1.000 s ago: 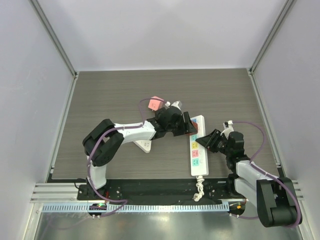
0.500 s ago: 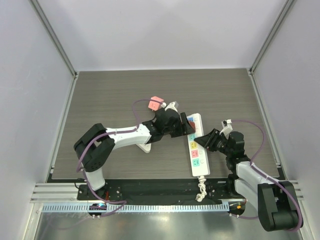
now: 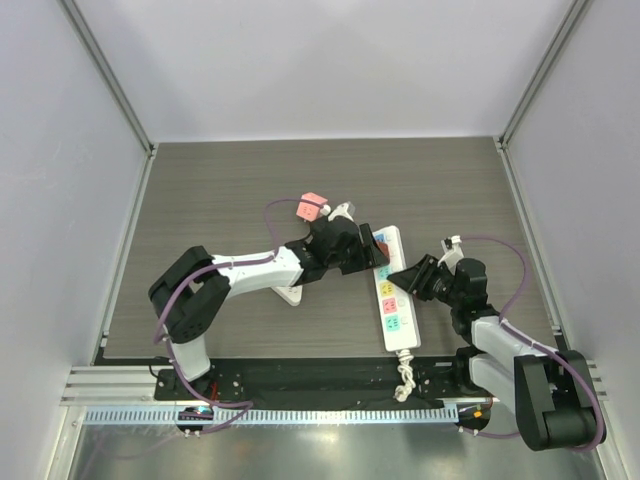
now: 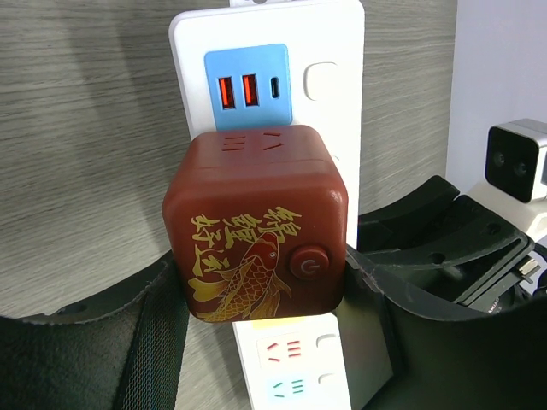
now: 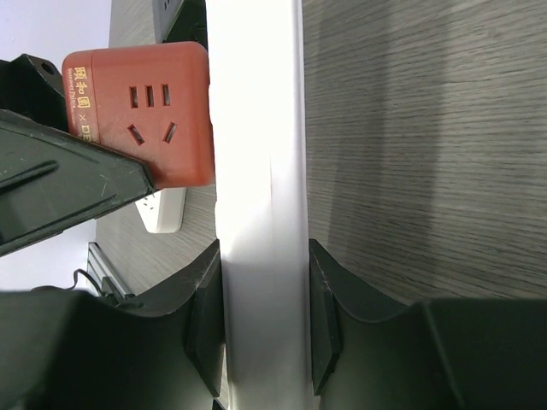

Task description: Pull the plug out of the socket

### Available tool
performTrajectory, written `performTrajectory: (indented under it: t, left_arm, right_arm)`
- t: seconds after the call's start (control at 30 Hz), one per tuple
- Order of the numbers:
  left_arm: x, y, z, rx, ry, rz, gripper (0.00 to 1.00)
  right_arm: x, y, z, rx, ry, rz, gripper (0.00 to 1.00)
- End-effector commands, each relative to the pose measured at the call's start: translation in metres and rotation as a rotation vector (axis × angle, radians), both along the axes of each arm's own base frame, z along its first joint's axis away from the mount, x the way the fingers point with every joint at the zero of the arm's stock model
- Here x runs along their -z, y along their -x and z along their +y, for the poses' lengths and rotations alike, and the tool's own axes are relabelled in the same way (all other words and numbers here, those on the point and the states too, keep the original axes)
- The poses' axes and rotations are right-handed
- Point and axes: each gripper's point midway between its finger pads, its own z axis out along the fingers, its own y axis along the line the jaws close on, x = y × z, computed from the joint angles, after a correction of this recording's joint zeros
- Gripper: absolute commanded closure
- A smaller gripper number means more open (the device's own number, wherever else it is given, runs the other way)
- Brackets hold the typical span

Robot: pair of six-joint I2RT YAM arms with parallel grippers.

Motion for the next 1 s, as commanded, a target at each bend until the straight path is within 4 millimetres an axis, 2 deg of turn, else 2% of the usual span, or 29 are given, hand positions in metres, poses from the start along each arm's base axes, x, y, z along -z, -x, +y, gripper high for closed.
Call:
performTrajectory:
  t: [0.0,0.03,0.1,0.13,0.2,0.23,0.27,0.3,0.43,0.47,0.6,0.73,0.8,0.83,0.87,0.97]
  left_arm:
    - [-0.078,0.039,-0.035,0.19,0.239,-0.024,1.0]
    - [-0.082,0.039,-0.033,0.188,0.243,-0.032,1.0]
    - [-0.077,0.038,-0.028,0.171,0.195,-0.047,1.0]
    - [-0.086,0.036,-0.027,0.165,0.179,-0.08,1.0]
    - [-0.074,0.036,-0.016,0.143,0.026,-0.119,1.0]
    - [-0.085,0.029,-0.016,0.118,-0.008,-0.155,1.0]
    - [-0.08,0.035,-0.012,0.124,-0.071,-0.15,1.0]
    - [-0.083,0.031,-0.01,0.118,-0.089,-0.173,1.0]
    - [-0.102,0.037,-0.019,0.16,0.006,-0.164,1.0]
    - [-0.109,0.032,-0.02,0.154,0.052,-0.169,1.0]
    - [-0.117,0.034,-0.018,0.161,0.063,-0.17,1.0]
    - [-0.111,0.018,0.005,0.096,-0.045,-0.223,1.0]
    - [-0.106,0.011,0.01,0.101,-0.065,-0.207,1.0]
    - [-0.102,0.001,0.019,0.083,-0.077,-0.19,1.0]
    - [-0.101,-0.003,0.021,0.093,-0.07,-0.17,1.0]
    - [-0.092,-0.032,0.034,0.065,-0.071,-0.133,1.0]
  right_arm:
    - [0.021,-0.026,-0.045,0.275,0.115,0.077,0.99]
    - [0.021,-0.027,-0.047,0.286,0.12,0.075,0.99]
    - [0.022,-0.027,-0.048,0.293,0.124,0.08,0.99]
    - [0.022,-0.027,-0.049,0.294,0.125,0.083,0.99]
    - [0.023,-0.027,-0.048,0.291,0.126,0.084,0.99]
    - [0.022,-0.027,-0.047,0.286,0.124,0.08,0.99]
    - [0.023,-0.027,-0.047,0.284,0.125,0.081,0.99]
    - [0.021,-0.027,-0.046,0.281,0.124,0.073,0.99]
    - [0.022,-0.028,-0.04,0.262,0.162,0.068,0.99]
    - [0.024,-0.027,-0.038,0.254,0.174,0.072,0.99]
    - [0.014,-0.026,-0.026,0.192,0.148,0.019,0.99]
    - [0.002,-0.021,-0.026,0.192,0.135,-0.043,0.99]
    - [-0.004,-0.021,-0.029,0.208,0.135,-0.071,0.99]
    - [-0.005,-0.02,-0.029,0.211,0.134,-0.074,0.99]
    - [-0.004,-0.02,-0.03,0.214,0.136,-0.074,0.99]
    - [-0.003,-0.019,-0.027,0.2,0.131,-0.065,0.99]
